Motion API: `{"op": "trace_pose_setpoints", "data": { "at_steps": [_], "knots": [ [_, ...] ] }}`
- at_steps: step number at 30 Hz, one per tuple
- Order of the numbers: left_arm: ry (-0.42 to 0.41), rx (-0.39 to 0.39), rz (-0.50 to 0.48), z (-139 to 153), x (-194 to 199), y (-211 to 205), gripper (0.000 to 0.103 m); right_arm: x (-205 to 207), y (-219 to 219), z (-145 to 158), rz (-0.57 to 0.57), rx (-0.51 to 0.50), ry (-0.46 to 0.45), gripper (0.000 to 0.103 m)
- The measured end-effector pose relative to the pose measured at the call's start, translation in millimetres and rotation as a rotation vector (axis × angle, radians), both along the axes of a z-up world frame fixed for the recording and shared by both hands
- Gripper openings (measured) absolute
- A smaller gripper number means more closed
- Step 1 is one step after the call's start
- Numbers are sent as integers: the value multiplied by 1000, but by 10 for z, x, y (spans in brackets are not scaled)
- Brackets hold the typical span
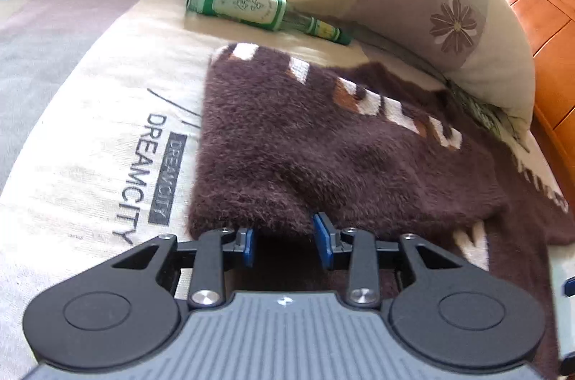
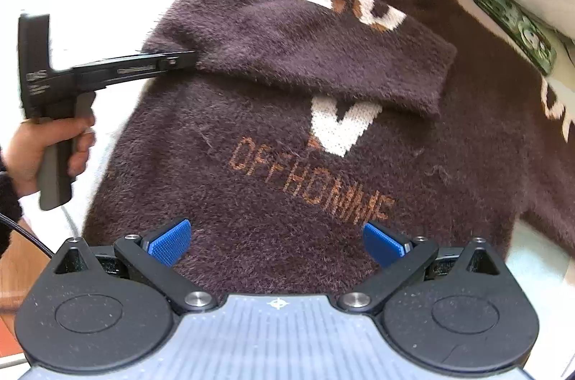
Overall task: Fold clothes
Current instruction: 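Move the open right gripper onto the edge of the folded sleeve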
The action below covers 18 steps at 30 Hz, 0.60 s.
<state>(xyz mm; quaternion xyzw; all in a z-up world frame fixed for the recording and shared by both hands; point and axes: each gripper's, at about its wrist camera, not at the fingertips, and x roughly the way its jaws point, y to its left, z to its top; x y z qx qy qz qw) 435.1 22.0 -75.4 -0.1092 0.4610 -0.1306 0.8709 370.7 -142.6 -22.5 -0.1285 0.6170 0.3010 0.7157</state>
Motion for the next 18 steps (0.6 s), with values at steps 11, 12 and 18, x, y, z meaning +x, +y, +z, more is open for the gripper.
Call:
{"op": "trace_pose_setpoints", "data": {
  "at_steps": [11,12,18],
  "knots": [
    [29,-18,-37,-20,-44,-26,45,231,-64,28,-18,102,-55,103],
    [32,-12,-49,-38,-41,-42,45,311,-100,8,-23,130,-53,103],
    [45,-21,-50,-47,-24,-42,46,975,-407,-272,-156,255,-1,103]
  ]
}}
